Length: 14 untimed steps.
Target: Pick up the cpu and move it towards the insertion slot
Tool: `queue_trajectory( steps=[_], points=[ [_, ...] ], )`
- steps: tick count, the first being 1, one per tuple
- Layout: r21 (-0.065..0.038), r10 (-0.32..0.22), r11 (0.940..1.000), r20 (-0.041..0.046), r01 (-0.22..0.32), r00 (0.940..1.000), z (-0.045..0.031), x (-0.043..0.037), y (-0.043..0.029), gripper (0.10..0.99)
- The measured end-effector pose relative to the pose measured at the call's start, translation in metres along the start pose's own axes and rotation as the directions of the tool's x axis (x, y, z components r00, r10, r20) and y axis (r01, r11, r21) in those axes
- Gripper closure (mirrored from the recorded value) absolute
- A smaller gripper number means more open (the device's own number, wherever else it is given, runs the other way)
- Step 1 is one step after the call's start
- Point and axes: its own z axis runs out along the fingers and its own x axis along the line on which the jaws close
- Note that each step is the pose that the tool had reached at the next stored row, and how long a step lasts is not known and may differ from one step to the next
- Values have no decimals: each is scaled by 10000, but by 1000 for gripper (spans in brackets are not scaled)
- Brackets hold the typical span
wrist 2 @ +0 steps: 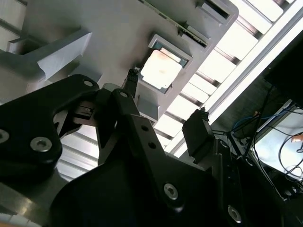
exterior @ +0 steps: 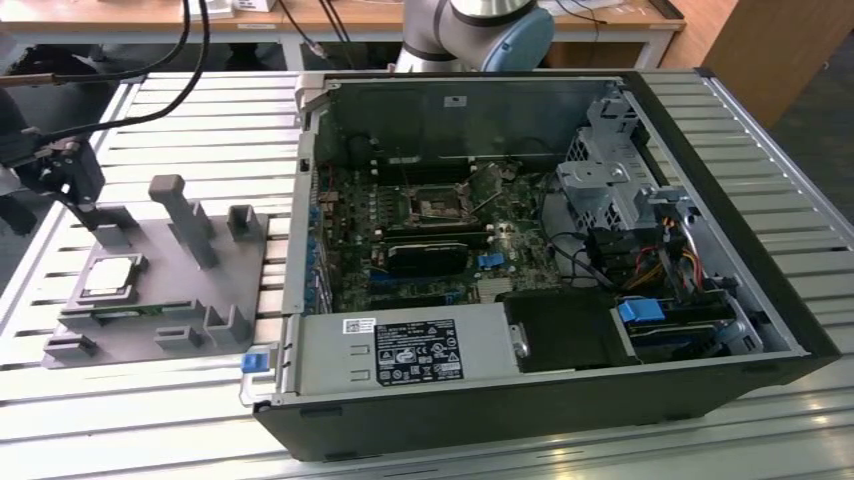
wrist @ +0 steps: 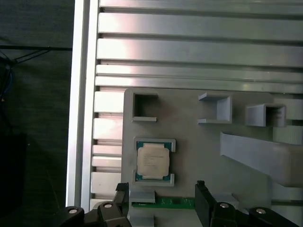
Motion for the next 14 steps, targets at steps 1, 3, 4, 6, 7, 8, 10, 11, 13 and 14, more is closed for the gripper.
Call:
queue_trajectory(
  steps=[1,3,4,6,7,8,10,11,13,14],
  points=[
    [0,-1,10000,1,1,10000,17,0,0,424],
    [3,-16,10000,1,16,10000,42,0,-1,424],
    [6,-39,10000,-2,39,10000,52,0,-2,424],
    [7,-92,10000,-2,92,10000,73,0,-2,424],
    [8,-104,9999,-3,104,9999,86,0,-3,424],
    [8,-109,9999,-3,109,9999,100,0,-3,424],
    [8,-120,9999,-3,120,9999,134,0,-4,424],
    [8,-130,9999,-4,130,9999,148,0,-4,424],
    [9,-156,9999,-5,156,9999,166,0,-5,424],
    [9,-164,9999,-5,164,9999,176,0,-5,424]
  ],
)
